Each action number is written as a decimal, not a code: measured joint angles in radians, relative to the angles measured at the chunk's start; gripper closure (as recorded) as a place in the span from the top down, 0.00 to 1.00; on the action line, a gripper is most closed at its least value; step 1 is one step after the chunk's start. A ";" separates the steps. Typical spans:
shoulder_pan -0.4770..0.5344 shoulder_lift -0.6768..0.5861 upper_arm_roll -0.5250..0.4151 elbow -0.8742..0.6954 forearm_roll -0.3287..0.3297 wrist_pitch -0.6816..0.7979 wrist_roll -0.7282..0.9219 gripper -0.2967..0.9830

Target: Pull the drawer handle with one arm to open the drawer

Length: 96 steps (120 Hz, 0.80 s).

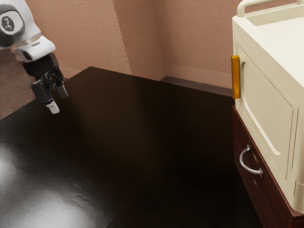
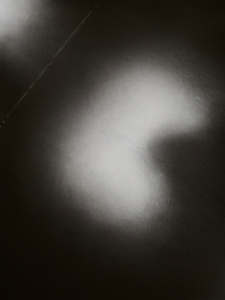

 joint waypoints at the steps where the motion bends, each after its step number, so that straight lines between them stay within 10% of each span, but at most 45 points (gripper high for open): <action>1: -0.002 0.000 -0.001 0.000 -0.002 0.002 0.003 0.77; 96: -0.072 -0.189 -0.016 -0.019 -0.061 -0.074 0.127 0.77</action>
